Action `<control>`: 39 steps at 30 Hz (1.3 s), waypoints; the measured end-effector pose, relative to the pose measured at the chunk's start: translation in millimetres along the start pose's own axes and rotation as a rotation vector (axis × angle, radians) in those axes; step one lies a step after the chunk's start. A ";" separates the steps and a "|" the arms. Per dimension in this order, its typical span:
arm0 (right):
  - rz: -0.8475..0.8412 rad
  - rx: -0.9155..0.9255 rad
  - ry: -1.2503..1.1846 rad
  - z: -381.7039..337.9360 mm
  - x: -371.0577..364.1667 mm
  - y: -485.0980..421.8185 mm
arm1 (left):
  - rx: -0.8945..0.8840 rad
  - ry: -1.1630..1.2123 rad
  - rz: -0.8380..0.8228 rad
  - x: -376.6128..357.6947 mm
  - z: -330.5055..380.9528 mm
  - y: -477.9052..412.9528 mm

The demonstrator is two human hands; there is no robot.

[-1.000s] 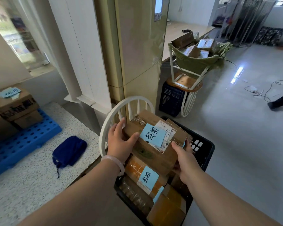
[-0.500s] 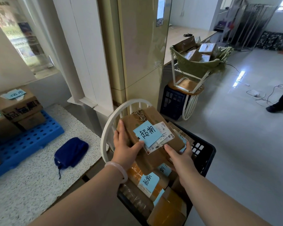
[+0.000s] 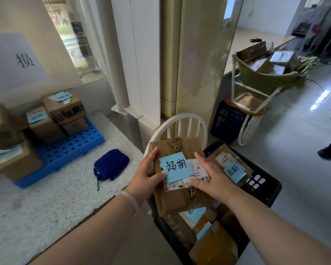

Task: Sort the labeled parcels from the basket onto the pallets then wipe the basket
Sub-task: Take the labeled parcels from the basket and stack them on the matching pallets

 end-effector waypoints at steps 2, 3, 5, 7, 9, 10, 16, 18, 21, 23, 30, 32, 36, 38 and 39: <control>-0.022 0.021 -0.024 -15.4 -13.5 -3.1 | -0.014 0.028 0.016 17.1 -1.6 6.8; -0.016 0.034 -0.023 -24.2 -19.5 -3.8 | -0.032 0.007 0.028 25.2 -1.0 10.2; 0.011 0.062 -0.008 -41.7 -29.7 -5.7 | -0.071 -0.067 0.066 43.0 2.6 18.1; 0.031 0.081 0.002 -58.6 -42.6 -8.0 | -0.117 -0.125 0.099 62.8 3.8 25.6; 0.034 0.095 0.006 -76.6 -61.2 -9.8 | -0.151 -0.172 0.121 85.6 1.8 37.0; 0.030 0.101 0.004 -86.0 -73.7 -10.6 | -0.157 -0.198 0.134 98.3 1.5 46.5; -0.036 0.143 0.028 -149.6 -176.7 -15.7 | -0.181 -0.471 0.202 197.3 -4.0 112.5; -0.080 0.187 0.077 -179.9 -218.3 -14.0 | -0.187 -0.444 0.244 242.2 -10.6 137.1; -0.173 0.249 0.115 -227.3 -282.0 -11.7 | -0.186 -0.379 0.317 306.2 -25.7 178.0; -0.222 0.277 0.137 -255.3 -324.2 -10.2 | -0.186 -0.377 0.374 345.5 -35.0 206.6; -0.317 0.398 0.146 -345.3 -451.9 5.9 | -0.150 -0.373 0.557 464.6 -61.0 299.1; -0.342 0.428 0.132 -362.2 -482.0 8.8 | -0.140 -0.371 0.599 488.4 -68.4 320.3; -0.388 0.436 0.155 -387.1 -524.0 5.5 | -0.135 -0.358 0.663 525.5 -79.8 345.8; -0.413 0.439 0.168 -400.1 -541.3 1.0 | -0.130 -0.328 0.685 542.5 -84.9 352.7; -0.426 0.447 0.177 -406.2 -550.4 -2.2 | -0.120 -0.324 0.696 551.3 -88.1 355.4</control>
Point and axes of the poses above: each hand's wrist, its own y-axis away from the middle knuckle, its own x-axis out of the back of the hand, z = x × y, the point moved 10 cm from there along -y, towards the middle knuckle, and after that the axes turned 3 degrees about -z, right-handed, at the moved point
